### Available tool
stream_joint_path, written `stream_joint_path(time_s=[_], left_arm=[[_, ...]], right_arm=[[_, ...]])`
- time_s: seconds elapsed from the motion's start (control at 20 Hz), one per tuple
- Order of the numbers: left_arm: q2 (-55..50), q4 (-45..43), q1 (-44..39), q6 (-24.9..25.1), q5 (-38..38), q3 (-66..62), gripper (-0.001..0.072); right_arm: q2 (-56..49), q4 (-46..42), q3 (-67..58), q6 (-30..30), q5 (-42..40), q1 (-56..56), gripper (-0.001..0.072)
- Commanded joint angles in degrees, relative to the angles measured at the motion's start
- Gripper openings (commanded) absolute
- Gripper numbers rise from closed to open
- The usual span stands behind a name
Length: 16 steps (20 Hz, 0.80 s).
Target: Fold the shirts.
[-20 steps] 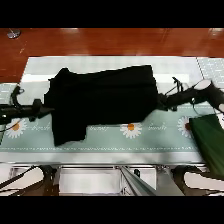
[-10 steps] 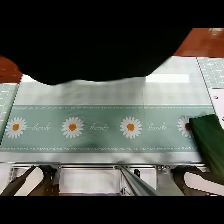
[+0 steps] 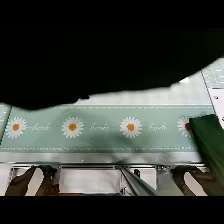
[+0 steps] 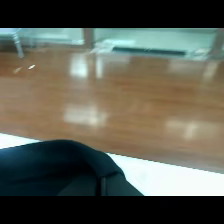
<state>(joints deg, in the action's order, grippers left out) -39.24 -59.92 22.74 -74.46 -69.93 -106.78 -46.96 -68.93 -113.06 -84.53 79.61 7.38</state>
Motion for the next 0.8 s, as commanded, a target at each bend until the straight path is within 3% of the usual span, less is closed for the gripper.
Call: stream_joint_path(time_s=[0.0,0.2,0.4,0.6,0.75], left_arm=[[6.03,-22.64,-13.29,-5.38,-4.15,-0.98,0.0029],[6.88,-35.76,-26.99,-10.19,-8.26,0.11,0.0028],[5.05,-36.59,-28.35,-11.04,-11.08,10.58,0.0029],[-1.99,-36.57,-28.35,-13.57,-0.94,25.22,0.0029],[-13.16,-36.5,-28.35,-17.16,7.37,29.75,0.0029]], right_arm=[[7.82,-5.66,1.84,-0.85,6.12,0.02,0.0038],[9.99,-9.9,1.88,-2.16,12.09,0.02,0.0038],[9.49,-6.1,12.41,-3.76,11.23,0.02,0.0038],[6.19,-4.87,31.82,-2.08,1.53,0.02,0.0038],[-3.82,-4.83,37.42,-1.01,-7.1,0.02,0.0037]])
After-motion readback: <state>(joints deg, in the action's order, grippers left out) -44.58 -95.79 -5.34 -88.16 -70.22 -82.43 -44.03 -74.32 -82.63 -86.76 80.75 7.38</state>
